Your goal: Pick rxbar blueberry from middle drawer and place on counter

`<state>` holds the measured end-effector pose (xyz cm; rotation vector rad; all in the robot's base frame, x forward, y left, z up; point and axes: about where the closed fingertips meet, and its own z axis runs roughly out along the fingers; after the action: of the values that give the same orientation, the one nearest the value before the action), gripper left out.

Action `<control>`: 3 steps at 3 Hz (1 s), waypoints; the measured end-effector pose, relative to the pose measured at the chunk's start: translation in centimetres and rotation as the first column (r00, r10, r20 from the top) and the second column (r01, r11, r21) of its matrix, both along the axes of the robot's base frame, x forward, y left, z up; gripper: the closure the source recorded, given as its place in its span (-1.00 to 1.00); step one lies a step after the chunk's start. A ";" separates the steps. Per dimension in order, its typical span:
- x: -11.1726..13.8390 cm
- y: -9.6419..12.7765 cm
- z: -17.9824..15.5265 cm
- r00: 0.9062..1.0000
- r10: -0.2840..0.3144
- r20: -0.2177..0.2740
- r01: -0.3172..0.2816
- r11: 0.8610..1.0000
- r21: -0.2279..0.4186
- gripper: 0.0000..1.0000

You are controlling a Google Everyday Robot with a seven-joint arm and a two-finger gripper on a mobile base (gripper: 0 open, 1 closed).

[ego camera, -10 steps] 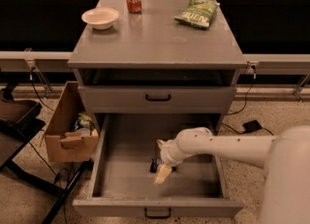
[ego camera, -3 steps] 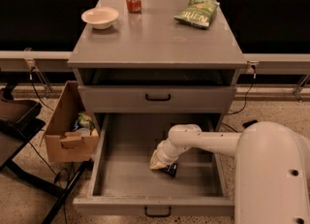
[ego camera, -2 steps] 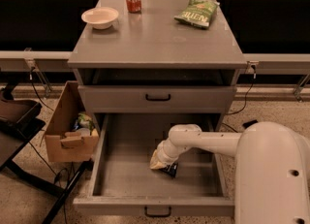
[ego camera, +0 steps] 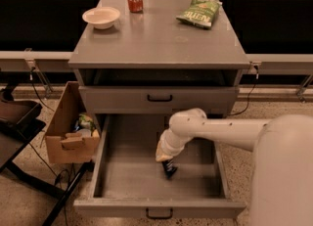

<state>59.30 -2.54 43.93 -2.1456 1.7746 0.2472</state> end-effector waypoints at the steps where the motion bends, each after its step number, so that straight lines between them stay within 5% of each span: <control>1: 0.0 -2.3 6.9 1.000 -0.007 0.031 0.009 0.998 -0.063 1.00; 3: -1.1 -8.1 22.7 0.988 -0.140 0.067 0.150 0.971 -0.185 1.00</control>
Offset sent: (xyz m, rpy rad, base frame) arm -0.0113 -0.0852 0.2387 -0.1909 -0.0662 -0.1309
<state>58.23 -10.62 66.67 -2.1113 1.9838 -0.0176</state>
